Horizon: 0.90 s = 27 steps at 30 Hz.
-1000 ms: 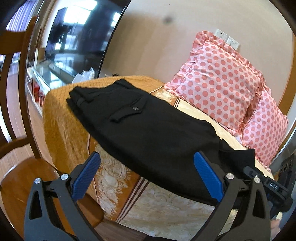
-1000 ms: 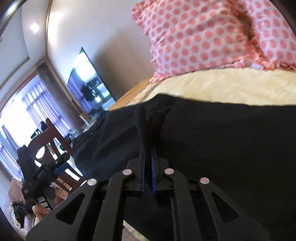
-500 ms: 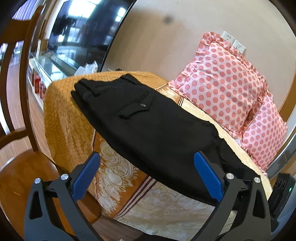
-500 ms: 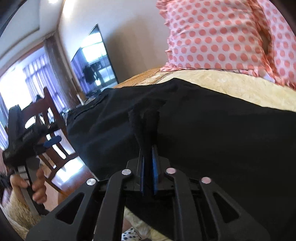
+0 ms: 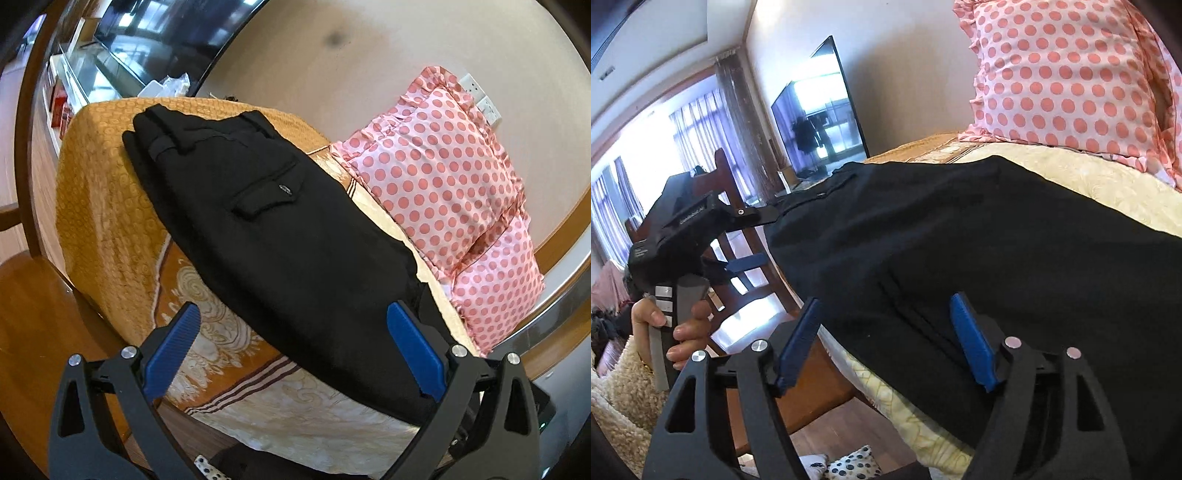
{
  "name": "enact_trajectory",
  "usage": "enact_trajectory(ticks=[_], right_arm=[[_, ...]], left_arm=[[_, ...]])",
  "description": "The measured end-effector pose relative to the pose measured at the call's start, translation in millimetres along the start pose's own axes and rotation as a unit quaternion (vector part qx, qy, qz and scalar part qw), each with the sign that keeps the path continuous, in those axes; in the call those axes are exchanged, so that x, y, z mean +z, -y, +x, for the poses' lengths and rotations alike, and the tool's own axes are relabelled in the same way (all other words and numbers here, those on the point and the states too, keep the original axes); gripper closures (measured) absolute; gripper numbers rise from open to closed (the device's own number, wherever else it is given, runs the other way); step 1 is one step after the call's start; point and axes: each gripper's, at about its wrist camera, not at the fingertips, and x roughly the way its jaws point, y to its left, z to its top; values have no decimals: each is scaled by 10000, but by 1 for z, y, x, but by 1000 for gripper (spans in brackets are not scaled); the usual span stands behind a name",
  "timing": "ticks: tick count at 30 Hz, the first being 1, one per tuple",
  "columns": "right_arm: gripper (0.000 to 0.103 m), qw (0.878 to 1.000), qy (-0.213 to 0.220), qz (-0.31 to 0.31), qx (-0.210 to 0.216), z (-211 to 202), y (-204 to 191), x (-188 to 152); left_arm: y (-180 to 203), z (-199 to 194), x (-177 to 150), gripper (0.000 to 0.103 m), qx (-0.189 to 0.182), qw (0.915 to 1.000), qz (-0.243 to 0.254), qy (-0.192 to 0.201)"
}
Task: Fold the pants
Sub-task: 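Lower the folded leg ends onto the trousers and open the right tool, then grasp the folded trousers edge with the left tool and lift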
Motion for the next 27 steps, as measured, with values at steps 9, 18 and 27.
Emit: enact_trajectory(ticks=[9, 18, 27], right_arm=[[25, 10000, 8, -91, 29, 2, -3, -2], [25, 9997, 87, -217, 68, 1, -3, -5], [25, 9991, 157, -6, 392, -12, 6, -7]], left_arm=[[9, 6, 22, 2, 6, 10000, -6, -38], [-4, 17, 54, 3, 413, 9986, -342, -19], [-15, 17, 70, 70, 1447, 9882, -428, 264]])
